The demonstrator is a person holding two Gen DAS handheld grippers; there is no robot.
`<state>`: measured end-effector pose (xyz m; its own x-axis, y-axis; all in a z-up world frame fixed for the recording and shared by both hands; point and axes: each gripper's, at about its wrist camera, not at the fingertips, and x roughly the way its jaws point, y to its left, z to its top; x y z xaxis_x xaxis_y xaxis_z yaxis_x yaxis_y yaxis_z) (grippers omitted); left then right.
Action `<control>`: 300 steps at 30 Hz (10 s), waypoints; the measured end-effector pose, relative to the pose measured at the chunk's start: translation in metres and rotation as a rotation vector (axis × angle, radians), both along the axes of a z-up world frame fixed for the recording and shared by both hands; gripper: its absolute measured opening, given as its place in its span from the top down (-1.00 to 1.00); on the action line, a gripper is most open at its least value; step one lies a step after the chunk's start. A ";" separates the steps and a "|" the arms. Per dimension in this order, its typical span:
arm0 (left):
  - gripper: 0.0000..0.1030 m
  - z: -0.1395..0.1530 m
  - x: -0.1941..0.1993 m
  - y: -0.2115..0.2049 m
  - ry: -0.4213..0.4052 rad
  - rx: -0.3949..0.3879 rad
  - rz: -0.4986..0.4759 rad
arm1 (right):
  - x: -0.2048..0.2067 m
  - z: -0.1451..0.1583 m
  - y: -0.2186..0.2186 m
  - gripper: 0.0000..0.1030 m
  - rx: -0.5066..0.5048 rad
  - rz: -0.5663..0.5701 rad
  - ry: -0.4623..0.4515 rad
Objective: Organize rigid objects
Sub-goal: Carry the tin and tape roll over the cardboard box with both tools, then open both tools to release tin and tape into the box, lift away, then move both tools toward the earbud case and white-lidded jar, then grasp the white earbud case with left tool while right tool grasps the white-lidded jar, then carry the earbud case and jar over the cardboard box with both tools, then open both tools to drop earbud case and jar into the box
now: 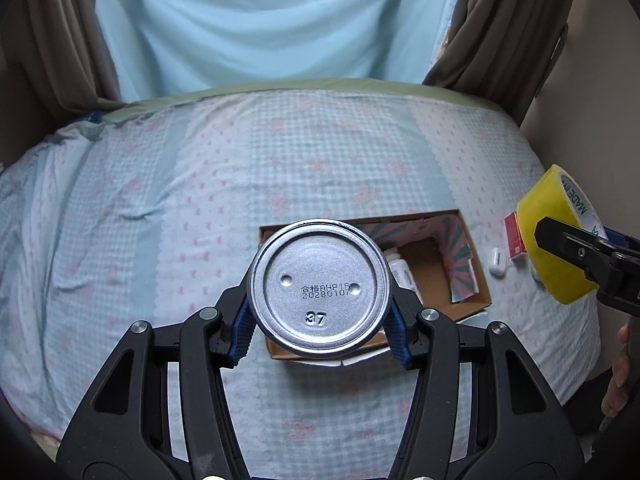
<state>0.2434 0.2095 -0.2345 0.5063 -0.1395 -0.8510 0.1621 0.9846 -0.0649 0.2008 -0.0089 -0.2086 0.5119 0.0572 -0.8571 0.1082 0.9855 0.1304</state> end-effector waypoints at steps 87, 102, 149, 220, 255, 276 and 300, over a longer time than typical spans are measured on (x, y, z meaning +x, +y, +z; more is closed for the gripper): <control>-1.00 0.092 -0.097 -0.057 -0.135 0.104 -0.162 | -0.088 0.074 -0.024 -1.00 -0.174 0.024 0.029; -1.00 0.096 -0.138 -0.242 -0.133 0.064 -0.218 | -0.150 0.092 -0.187 -1.00 -0.154 -0.050 -0.047; -0.68 -0.271 0.047 -0.436 0.352 0.166 -0.265 | 0.043 -0.246 -0.400 -0.92 -0.060 -0.052 0.372; 0.18 0.089 -0.032 -0.239 0.009 -0.151 -0.061 | -0.041 0.073 -0.229 -0.27 -0.083 0.220 -0.045; 0.18 -0.126 0.090 0.004 0.379 -0.088 -0.123 | 0.048 -0.135 0.067 -0.27 0.029 0.332 0.343; -1.00 -0.182 0.116 -0.014 0.446 0.002 -0.115 | 0.074 -0.215 0.079 -0.64 0.049 0.430 0.477; -1.00 -0.093 0.058 0.010 0.330 -0.057 -0.052 | 0.019 -0.128 0.060 -1.00 0.020 0.354 0.261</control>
<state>0.3014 0.2194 -0.3278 0.1963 -0.2096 -0.9579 0.1727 0.9690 -0.1767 0.2194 0.0506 -0.3361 0.2241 0.2079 -0.9521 -0.2034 0.9654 0.1629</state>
